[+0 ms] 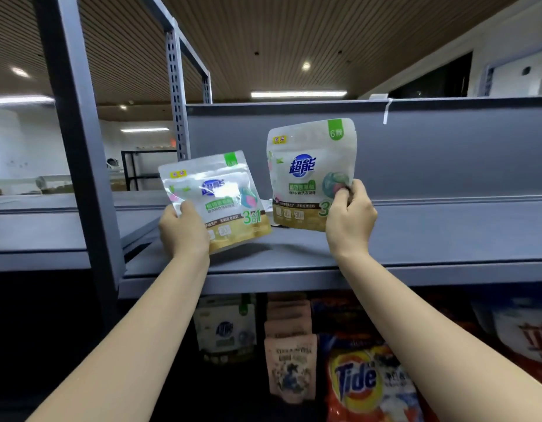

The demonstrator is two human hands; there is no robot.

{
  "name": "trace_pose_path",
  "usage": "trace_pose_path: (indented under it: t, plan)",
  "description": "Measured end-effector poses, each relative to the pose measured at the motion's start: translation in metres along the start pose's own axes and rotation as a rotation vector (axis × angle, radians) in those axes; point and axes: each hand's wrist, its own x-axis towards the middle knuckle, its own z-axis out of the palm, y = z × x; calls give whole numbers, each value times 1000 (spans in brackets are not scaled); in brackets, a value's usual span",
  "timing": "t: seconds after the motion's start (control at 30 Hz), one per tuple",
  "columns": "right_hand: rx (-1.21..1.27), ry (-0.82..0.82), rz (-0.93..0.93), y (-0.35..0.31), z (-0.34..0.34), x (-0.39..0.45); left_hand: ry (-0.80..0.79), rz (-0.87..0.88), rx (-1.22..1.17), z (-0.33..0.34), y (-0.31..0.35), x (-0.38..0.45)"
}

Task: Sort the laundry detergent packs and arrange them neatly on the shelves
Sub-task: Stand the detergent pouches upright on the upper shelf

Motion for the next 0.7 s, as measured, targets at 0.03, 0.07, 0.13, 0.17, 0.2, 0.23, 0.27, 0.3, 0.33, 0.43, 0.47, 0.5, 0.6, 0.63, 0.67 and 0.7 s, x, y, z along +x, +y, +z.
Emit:
trace_pose_path:
  t: [0.03,0.07,0.13,0.17,0.2,0.23,0.27,0.3,0.33,0.43,0.47,0.5,0.6,0.63,0.67,0.7]
  plan:
    - [5,13,-5,-1,-8,-4,10,4,-36,-5,3,-7]
    - [13,31,-8,-1,-16,-9,21,7,-68,-11,5,-14]
    - [40,73,-6,0,-30,-19,48,28,-106,-21,7,-27]
    - [54,85,2,0,-36,-25,61,44,-118,-27,8,-34]
    - [66,90,13,1,-41,-30,73,61,-122,-33,7,-41]
    - [73,91,23,3,-46,-37,85,77,-113,-39,6,-48]
    - [80,91,27,4,-50,-43,95,92,-93,-44,5,-54]
    - [86,86,29,6,-54,-48,101,104,-72,-50,4,-60]
    - [93,79,28,8,-58,-54,106,113,-66,-55,3,-66]
    - [114,68,19,15,-73,-69,119,139,-78,-71,-4,-85]
    - [117,62,22,18,-77,-74,126,142,-72,-78,-7,-90]
    - [119,51,28,22,-82,-80,135,140,-57,-84,-12,-95]
    - [120,-3,51,33,-89,-98,171,153,76,-103,-35,-110]
    - [117,-21,62,36,-90,-104,182,169,153,-110,-44,-114]
    - [108,-38,78,39,-90,-111,189,181,229,-116,-54,-120]
    - [95,-57,101,42,-90,-118,191,188,292,-122,-65,-124]
